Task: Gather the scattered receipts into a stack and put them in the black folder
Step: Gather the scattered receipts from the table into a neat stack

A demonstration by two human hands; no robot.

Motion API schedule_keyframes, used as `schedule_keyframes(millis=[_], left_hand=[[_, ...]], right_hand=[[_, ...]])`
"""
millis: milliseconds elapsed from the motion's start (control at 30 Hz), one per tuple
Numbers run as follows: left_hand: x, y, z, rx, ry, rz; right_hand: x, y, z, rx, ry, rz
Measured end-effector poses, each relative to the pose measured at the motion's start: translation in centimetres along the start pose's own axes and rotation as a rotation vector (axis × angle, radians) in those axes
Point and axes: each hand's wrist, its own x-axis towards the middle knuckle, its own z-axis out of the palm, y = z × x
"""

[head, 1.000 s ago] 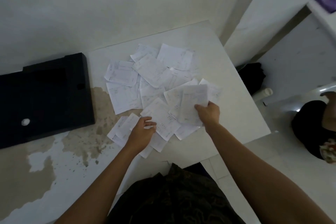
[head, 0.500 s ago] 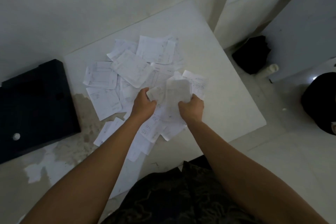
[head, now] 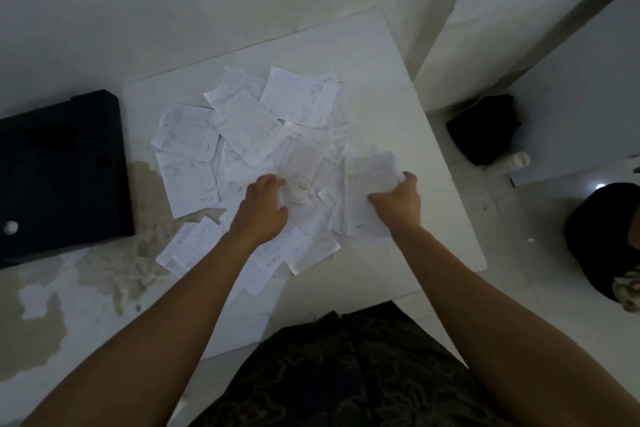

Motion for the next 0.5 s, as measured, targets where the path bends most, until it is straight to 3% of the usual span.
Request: schedule_keyframes(millis=[100,200,333,500], left_hand=[[-0.6,0.3,1.1,0.167,-0.056,-0.018],[-0.7,0.2,1.4,0.092,-0.061,-0.032],[-0.7,0.5,0.6,-0.025,-0.060,-0.055],[-2.6,0.5,0.8,0.102,0.072,-0.042]], right_hand=[[-0.4,0.2,2.2,-0.197,0.044,-0.031],[-1.6,0.2,4.4,-0.382,0.117,-0.121],[-1.5,0.1,5.5,-0.419,0.089,-0.183],[-0.8,-0.7,3.9,-0.586,0.039,-0.212]])
